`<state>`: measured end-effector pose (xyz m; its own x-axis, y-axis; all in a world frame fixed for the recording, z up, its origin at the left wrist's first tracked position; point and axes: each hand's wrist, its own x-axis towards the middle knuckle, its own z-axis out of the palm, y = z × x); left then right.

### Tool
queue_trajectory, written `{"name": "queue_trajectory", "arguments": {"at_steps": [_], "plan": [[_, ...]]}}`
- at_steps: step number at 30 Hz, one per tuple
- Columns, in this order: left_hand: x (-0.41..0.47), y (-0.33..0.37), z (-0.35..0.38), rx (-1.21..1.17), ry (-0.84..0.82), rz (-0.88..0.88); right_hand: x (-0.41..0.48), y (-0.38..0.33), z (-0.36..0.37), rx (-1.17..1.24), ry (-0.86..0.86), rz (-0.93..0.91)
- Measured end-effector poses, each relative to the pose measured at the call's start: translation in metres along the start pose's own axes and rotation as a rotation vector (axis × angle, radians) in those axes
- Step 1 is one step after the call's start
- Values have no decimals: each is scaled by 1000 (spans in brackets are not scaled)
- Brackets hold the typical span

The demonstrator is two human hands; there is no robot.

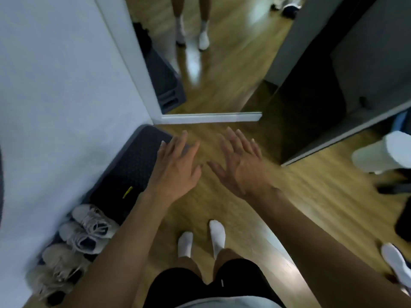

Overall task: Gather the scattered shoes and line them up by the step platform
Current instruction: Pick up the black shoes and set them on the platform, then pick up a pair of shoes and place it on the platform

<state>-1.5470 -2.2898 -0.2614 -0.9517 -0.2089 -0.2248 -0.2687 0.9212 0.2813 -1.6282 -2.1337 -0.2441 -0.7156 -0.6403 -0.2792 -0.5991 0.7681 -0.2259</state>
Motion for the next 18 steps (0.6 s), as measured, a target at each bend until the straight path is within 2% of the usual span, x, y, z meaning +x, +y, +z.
{"name": "queue_trajectory", "arguments": {"at_steps": [8,10,18], "plan": [[-23,110,-19,29,-107,478,-142,29,-25,57,197,456],[-38,148,-14,31,-128,625,-193,39,-22,76,262,583],[-118,290,31,66,-195,1003,-361,66,9,144,420,1032]]}}
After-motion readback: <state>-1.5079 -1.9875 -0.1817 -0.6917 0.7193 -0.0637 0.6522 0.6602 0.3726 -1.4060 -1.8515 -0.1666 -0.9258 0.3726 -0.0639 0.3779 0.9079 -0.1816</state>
